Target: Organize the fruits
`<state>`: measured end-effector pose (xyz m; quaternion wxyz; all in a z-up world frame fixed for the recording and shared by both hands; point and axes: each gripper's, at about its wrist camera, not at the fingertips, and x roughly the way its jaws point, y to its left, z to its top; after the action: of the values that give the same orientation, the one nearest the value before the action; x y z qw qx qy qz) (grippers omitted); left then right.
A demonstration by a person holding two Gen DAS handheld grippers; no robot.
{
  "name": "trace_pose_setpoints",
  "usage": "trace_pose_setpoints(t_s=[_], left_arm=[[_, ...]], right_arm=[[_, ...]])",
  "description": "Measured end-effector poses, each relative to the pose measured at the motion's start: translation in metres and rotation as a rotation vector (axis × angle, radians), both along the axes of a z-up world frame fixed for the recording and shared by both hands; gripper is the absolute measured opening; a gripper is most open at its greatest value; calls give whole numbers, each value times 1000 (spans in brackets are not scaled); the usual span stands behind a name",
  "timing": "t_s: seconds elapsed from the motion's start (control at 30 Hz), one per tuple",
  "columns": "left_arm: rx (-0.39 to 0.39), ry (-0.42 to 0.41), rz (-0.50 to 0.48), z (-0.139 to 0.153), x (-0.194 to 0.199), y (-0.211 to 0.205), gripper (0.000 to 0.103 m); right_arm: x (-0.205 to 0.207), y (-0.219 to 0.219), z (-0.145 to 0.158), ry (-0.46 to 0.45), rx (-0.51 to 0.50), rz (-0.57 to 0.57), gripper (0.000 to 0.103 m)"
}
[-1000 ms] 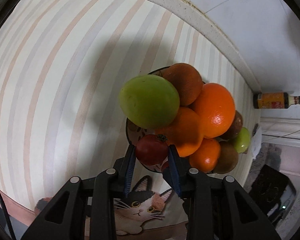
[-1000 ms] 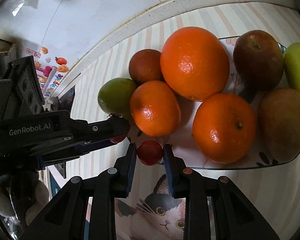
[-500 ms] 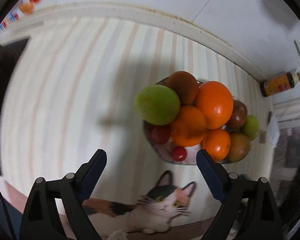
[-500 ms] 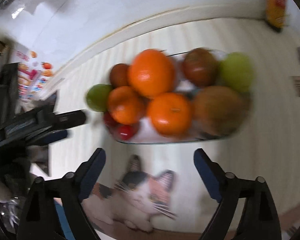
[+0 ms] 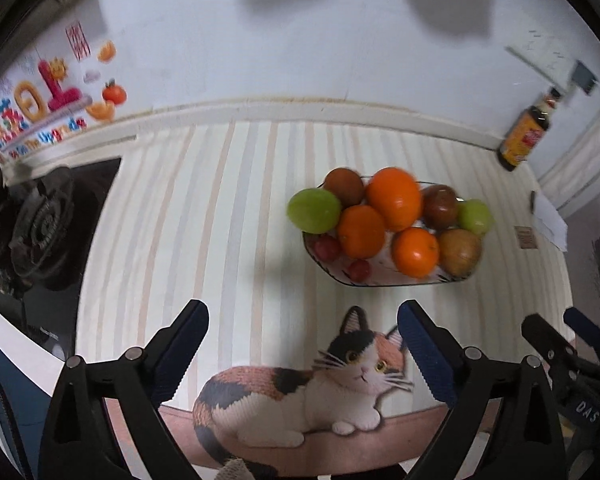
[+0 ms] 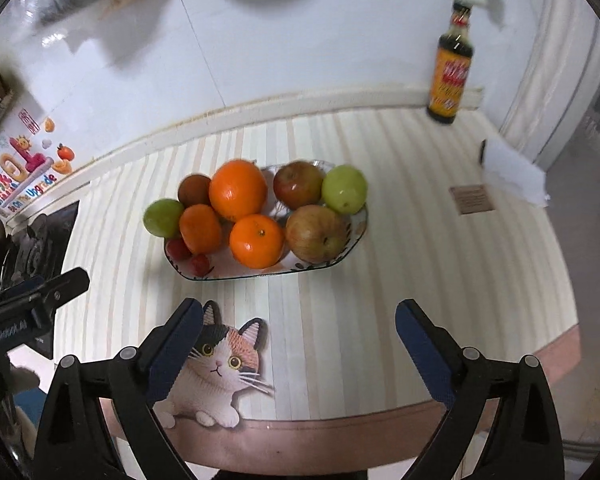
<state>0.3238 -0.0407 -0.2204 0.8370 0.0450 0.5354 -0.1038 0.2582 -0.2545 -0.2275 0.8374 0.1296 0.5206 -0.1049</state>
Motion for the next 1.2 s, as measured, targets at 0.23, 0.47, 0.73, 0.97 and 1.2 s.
trace_pose_setpoints(t_s=[0.23,0.47,0.73,0.97,1.2], left_arm=[[-14,-131,4,57,-56,2,97],[-11,-260,47,106,-121,9,97],[-15,-349,102,144,-205,17,97],[-24,-360,104,162,-253,18,97],[-39,-386,81,171,-267,20,97]], right_arm=[[-47,11,60,-105,-39,12,99],[-112,19,120,-210,-79,59,99],[-190,20,173,-296,-95,118,99],[-238,26,203,-334,-105,147,99],[-266,35,213,-343,-108,140,99]])
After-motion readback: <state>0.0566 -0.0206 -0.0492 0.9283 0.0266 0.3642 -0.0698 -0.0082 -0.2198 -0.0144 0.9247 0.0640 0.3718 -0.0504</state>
